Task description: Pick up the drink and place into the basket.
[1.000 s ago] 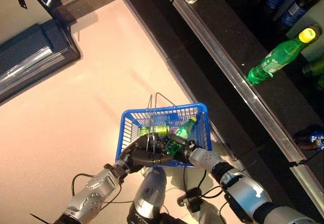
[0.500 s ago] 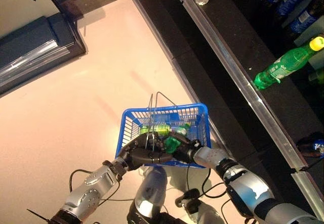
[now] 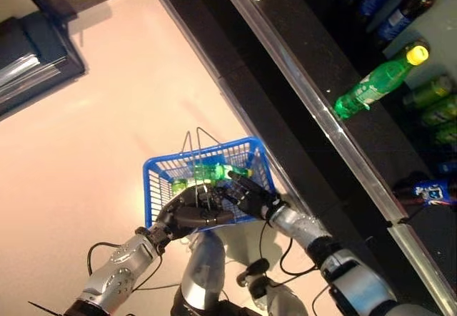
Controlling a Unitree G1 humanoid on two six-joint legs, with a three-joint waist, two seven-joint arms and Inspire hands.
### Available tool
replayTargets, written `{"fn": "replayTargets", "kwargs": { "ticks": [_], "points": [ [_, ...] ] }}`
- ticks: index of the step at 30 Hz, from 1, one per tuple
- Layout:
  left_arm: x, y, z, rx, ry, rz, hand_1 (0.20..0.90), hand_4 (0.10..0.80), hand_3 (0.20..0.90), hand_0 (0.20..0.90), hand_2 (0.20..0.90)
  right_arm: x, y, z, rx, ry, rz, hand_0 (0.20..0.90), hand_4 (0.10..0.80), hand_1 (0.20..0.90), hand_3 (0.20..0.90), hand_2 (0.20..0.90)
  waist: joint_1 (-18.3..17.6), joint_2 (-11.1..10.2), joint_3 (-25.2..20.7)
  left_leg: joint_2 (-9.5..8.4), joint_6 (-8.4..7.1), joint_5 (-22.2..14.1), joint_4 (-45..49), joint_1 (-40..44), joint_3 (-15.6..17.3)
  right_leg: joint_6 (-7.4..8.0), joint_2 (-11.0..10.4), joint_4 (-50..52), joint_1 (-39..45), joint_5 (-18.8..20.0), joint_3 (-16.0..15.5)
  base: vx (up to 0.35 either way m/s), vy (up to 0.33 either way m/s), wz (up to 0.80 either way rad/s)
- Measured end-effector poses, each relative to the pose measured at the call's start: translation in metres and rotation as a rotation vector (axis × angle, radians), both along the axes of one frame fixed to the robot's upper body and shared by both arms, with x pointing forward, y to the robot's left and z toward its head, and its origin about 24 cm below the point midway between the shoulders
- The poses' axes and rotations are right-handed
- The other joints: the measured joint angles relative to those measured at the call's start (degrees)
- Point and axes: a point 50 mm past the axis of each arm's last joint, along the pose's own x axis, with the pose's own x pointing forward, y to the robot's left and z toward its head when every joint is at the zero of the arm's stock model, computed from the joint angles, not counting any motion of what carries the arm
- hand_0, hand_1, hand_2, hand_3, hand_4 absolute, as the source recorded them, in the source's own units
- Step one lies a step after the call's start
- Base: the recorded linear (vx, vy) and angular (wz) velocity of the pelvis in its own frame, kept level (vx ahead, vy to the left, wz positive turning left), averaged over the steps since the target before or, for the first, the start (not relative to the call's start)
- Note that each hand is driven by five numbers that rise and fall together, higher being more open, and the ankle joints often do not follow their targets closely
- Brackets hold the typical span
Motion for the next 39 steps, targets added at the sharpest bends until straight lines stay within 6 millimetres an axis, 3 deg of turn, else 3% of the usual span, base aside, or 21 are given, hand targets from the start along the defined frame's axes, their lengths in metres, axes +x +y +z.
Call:
{"fn": "replayTargets", "kwargs": {
  "ticks": [3,6,8,12,14,15,17,19,21,24,28,31,36,38,39],
  "points": [
    [-0.005,0.015,-0.005,0.044,-0.02,0.098,0.3,0.1,0.2,0.3,0.3,-0.034,0.012,-0.007,0.075,-0.001,0.027,0.9,0.8,0.9,0.9,0.9,-2.88,-1.73,-0.1,0.69,0.18,-0.17,-0.11,1.49,1.93,-0.06,0.83,-2.06,1.63,1.51,1.54,-0.008,-0.069,-0.28],
    [-0.011,0.029,-0.014,0.09,-0.012,0.18,0.3,0.1,0.2,0.3,0.3,-0.055,0.006,-0.011,0.074,-0.041,0.066,0.9,0.8,0.9,0.9,0.9,-3.82,-3.35,-0.79,1.8,0.22,-0.43,-0.37,2.76,4.74,-0.48,1.59,-3.64,1.9,2.81,3.66,0.003,-0.06,-0.4],
    [-0.012,0.031,-0.018,0.103,0.002,0.206,0.3,0.1,0.2,0.3,0.3,-0.059,0.001,-0.014,0.059,-0.044,0.067,0.9,0.8,0.9,0.9,0.9,-4.54,-3.69,-1.02,2.0,0.25,-0.52,-0.51,3.16,5.4,-0.51,1.79,-4.04,2.01,2.99,4.54,0.009,-0.026,-0.3],
    [-0.028,0.048,-0.046,0.141,0.109,0.356,0.3,0.1,0.2,0.3,0.3,-0.074,-0.021,-0.022,0.008,-0.067,0.074,0.9,0.8,0.9,0.9,0.9,-7.59,-5.99,-2.68,2.65,0.49,-0.22,-2.89,5.27,8.12,-0.55,2.14,-6.99,2.78,5.1,6.64,0.002,-0.023,-0.24],
    [-0.028,0.048,-0.046,0.141,0.109,0.356,0.3,0.1,0.2,0.3,0.3,-0.074,-0.021,-0.022,0.008,-0.067,0.074,0.9,0.8,0.9,0.9,0.9,-7.59,-5.99,-2.68,2.65,0.49,-0.22,-2.89,5.27,8.12,-0.55,2.14,-6.99,2.78,5.1,6.64,-0.002,-0.013,-0.23],
    [-0.045,0.063,-0.062,0.144,0.183,0.495,0.3,0.1,0.2,0.3,0.3,-0.086,-0.022,-0.019,0.047,-0.108,0.095,0.9,0.8,0.9,0.9,0.9,-9.82,-7.09,-4.75,2.88,0.43,0.51,-4.89,7.2,9.83,-0.54,2.22,-8.04,3.24,5.89,8.15,-0.024,-0.056,-0.36],
    [-0.051,0.064,-0.069,0.147,0.211,0.516,0.3,0.1,0.2,0.3,0.3,-0.091,-0.023,-0.02,0.047,-0.112,0.1,0.9,0.8,0.9,0.9,0.9,-11.56,-7.48,-5.46,3.21,0.4,0.67,-5.49,7.73,10.5,-0.59,2.21,-8.5,3.29,6.16,8.45,-0.024,-0.047,-0.3],
    [-0.08,0.07,-0.104,0.12,0.342,0.728,0.3,0.1,0.2,0.3,0.3,-0.105,-0.026,-0.025,0.027,-0.152,0.12,0.9,0.8,0.9,0.9,0.9,-13.7,-6.72,-10.53,3.4,0.64,1.22,-8.8,11.18,15.05,-0.33,2.26,-9.97,3.29,7.17,10.74,-0.008,-0.006,-0.74],
    [-0.105,0.071,-0.127,0.117,0.484,0.813,0.3,0.1,0.2,0.3,0.3,-0.117,-0.037,-0.035,-0.011,-0.147,0.11,0.9,0.8,0.9,0.9,0.9,-17.99,-5.32,-14.6,3.73,0.53,1.41,-10.6,12.7,16.28,-0.26,2.24,-11.76,4.32,7.88,10.95,-0.024,0.002,-0.45],
    [-0.13,0.063,-0.151,0.071,0.652,0.948,0.3,0.1,0.2,0.3,0.3,-0.125,-0.058,-0.055,-0.146,-0.091,0.051,0.9,0.8,0.9,0.9,0.9,-20.52,-4.18,-18.16,3.65,0.5,1.06,-11.88,15.15,18.35,-0.2,2.28,-12.58,5.17,7.9,11.78,-0.006,0.033,-0.29],
    [-0.142,0.059,-0.161,0.079,0.742,1.019,0.3,0.1,0.2,0.3,0.3,-0.137,-0.094,-0.086,-0.391,0.034,-0.013,0.9,0.8,0.9,0.9,0.9,-22.07,-3.18,-19.46,3.6,0.55,0.81,-11.89,16.17,19.82,-0.18,2.35,-13.48,5.48,8.47,13.1,0.014,0.046,-0.21],
    [-0.154,0.056,-0.167,0.102,0.808,1.047,0.3,0.1,0.2,0.3,0.3,-0.152,-0.108,-0.107,-0.523,0.161,-0.015,0.9,0.8,0.9,0.9,0.9,-22.45,-1.95,-20.93,3.65,0.65,0.41,-11.91,16.99,20.62,-0.1,2.23,-14.57,5.81,8.93,14.36,0.013,0.013,-0.19],
    [-0.168,0.049,-0.179,0.131,0.922,1.053,0.3,0.1,0.2,0.3,0.3,-0.2,-0.124,-0.148,-0.719,0.433,0.025,0.9,0.8,0.9,0.9,0.9,-22.48,0.36,-23.37,3.64,0.98,-0.23,-12.1,18.18,21.09,-0.02,2.17,-15.38,7.0,9.11,14.59,0.036,0.03,-0.04],
    [-0.17,0.047,-0.181,0.135,0.943,1.054,0.3,0.1,0.2,0.3,0.3,-0.213,-0.127,-0.155,-0.762,0.502,0.033,0.9,0.8,0.9,0.9,0.9,-22.48,0.89,-23.93,3.62,0.99,-0.3,-12.25,18.34,21.1,0.0,2.13,-15.38,7.15,9.09,14.58,0.036,0.029,-0.01],
    [-0.172,0.045,-0.184,0.137,0.97,1.056,0.3,0.1,0.2,0.3,0.3,-0.231,-0.131,-0.162,-0.816,0.59,0.046,0.9,0.8,0.9,0.9,0.9,-22.48,1.49,-24.52,3.6,1.03,-0.4,-12.29,18.71,21.15,-0.21,2.08,-15.38,7.49,8.86,14.58,0.0,0.0,0.0]
  ]
}}
